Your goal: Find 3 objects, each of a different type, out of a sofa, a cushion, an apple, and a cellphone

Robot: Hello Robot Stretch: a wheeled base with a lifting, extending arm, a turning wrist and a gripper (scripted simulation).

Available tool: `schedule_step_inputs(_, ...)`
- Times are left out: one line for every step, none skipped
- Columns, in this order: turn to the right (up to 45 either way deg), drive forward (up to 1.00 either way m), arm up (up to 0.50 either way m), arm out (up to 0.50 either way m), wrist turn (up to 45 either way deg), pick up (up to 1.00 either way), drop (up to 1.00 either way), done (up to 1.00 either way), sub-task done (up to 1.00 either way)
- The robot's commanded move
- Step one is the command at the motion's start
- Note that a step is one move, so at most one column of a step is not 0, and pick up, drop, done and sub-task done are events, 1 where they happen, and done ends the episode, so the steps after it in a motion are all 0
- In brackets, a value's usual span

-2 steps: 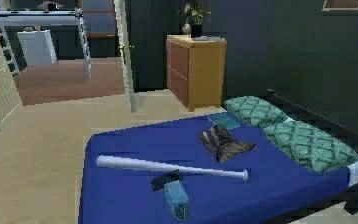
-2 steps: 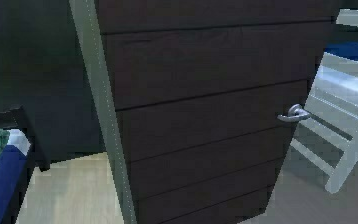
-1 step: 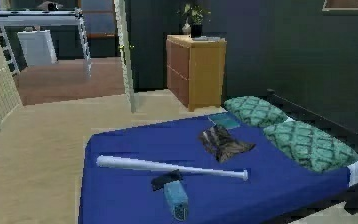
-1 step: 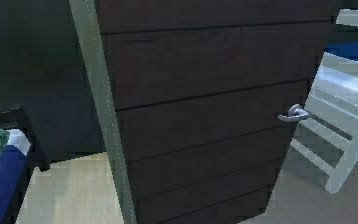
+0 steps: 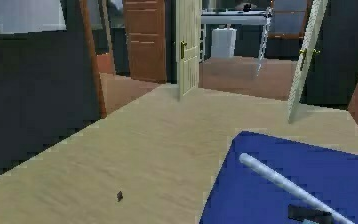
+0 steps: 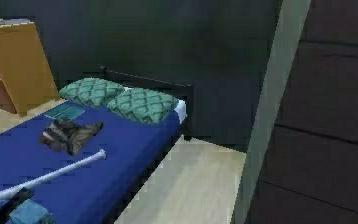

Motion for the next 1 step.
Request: schedule_step_inputs(-36.0, 0.00, 0.00, 0.00, 0.0, 0.00, 0.00, 0.00, 0.00)
